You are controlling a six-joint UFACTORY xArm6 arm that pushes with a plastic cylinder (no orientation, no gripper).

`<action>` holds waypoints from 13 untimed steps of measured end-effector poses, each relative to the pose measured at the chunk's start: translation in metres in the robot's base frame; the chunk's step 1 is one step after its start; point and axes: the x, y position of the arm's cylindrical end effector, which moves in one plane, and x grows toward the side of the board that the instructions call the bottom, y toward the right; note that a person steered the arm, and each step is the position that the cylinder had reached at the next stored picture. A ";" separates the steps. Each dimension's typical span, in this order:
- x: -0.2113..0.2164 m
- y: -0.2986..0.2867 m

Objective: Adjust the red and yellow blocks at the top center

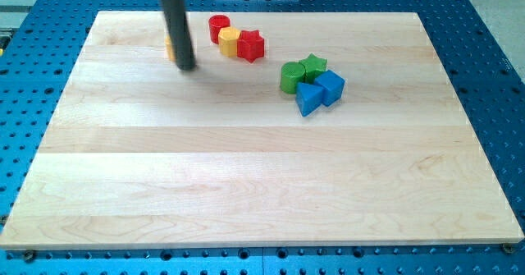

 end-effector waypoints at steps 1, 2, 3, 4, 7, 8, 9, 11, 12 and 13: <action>0.008 -0.068; -0.024 -0.057; -0.038 0.030; -0.038 0.000; -0.136 -0.028; -0.135 0.016; -0.135 0.085; -0.126 0.198; -0.113 0.211; -0.089 0.208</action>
